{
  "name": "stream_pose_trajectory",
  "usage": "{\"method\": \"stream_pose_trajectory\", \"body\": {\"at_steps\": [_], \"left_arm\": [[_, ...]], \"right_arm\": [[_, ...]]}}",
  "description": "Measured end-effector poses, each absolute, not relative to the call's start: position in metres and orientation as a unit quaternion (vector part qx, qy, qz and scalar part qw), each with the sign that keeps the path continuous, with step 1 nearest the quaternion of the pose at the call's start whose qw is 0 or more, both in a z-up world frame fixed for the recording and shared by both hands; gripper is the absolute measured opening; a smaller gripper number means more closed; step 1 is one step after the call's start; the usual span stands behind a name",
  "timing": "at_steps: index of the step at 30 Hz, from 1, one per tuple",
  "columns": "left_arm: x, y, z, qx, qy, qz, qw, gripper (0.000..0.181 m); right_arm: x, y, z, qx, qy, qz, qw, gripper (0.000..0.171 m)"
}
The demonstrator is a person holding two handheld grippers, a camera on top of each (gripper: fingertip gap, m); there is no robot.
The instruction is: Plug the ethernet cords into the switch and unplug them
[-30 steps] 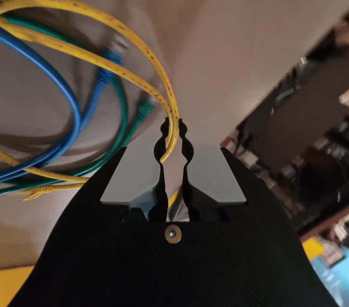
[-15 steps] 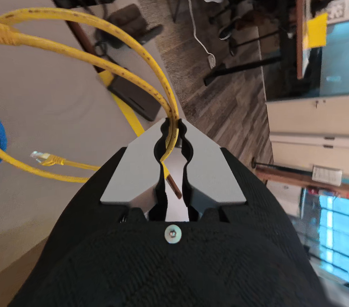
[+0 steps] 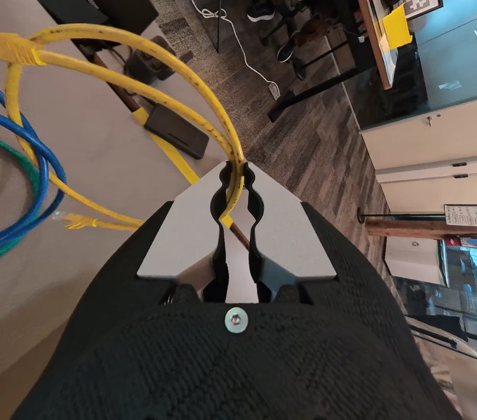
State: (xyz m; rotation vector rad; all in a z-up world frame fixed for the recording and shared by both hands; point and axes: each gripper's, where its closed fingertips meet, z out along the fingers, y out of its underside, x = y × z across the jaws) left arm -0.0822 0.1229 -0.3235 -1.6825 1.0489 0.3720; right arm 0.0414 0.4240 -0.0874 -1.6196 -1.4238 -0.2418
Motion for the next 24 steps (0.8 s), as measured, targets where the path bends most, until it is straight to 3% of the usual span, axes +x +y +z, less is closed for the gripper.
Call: {"method": "stream_pose_trajectory", "body": {"at_steps": [3,6,10,14,19,24], "left_arm": [[-0.086,0.124,-0.323,-0.758,0.380,0.080,0.523,0.083],[-0.090,0.121,-0.312,-0.785,0.323,0.010,0.528,0.105],[-0.090,0.117,-0.264,-0.770,0.235,-0.077,0.588,0.103],[-0.085,0.130,-0.217,-0.744,0.187,-0.122,0.630,0.085],[-0.072,0.168,-0.198,-0.728,0.208,-0.062,0.650,0.068],[-0.065,0.199,-0.163,-0.713,0.206,-0.072,0.666,0.071]], "right_arm": [[0.036,0.407,-0.090,-0.645,-0.591,-0.112,0.470,0.008],[0.033,0.393,-0.089,-0.628,-0.599,-0.128,0.480,0.008],[0.029,0.374,-0.086,-0.606,-0.605,-0.124,0.501,0.008],[0.020,0.351,-0.087,-0.573,-0.617,-0.118,0.526,0.008],[0.001,0.320,-0.090,-0.491,-0.654,-0.124,0.562,0.008],[-0.021,0.284,-0.089,-0.369,-0.693,-0.133,0.604,0.008]]}}
